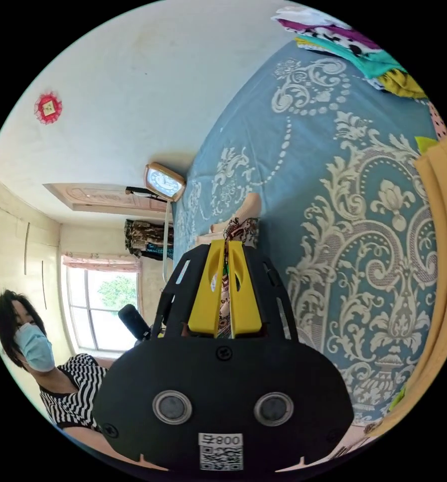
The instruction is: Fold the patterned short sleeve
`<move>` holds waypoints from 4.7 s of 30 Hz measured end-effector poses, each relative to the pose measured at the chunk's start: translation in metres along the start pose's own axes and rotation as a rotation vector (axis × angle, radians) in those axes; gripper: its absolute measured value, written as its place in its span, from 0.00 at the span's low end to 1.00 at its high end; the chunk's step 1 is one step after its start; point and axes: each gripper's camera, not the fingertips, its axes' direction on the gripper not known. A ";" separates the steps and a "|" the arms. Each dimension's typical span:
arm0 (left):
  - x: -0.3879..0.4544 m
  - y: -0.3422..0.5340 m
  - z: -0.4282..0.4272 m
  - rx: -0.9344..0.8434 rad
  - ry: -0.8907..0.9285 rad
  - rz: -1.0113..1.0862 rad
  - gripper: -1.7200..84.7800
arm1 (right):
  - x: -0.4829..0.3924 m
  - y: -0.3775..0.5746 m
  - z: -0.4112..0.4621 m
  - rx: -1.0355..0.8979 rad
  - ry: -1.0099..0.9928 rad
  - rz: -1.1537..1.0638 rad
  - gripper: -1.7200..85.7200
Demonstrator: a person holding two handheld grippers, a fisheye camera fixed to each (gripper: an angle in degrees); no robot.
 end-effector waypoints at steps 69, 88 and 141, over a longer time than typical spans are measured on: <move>-0.325 0.422 -0.281 0.438 -0.083 -0.661 0.02 | 0.020 0.187 0.533 -0.765 0.093 -0.299 0.02; -0.313 0.462 -0.277 0.454 0.060 -0.623 0.02 | 0.099 0.268 0.348 -0.489 0.032 0.055 0.09; -0.313 0.496 -0.249 0.878 0.638 -0.968 0.07 | -0.156 0.367 0.114 -0.344 -0.334 -0.037 0.03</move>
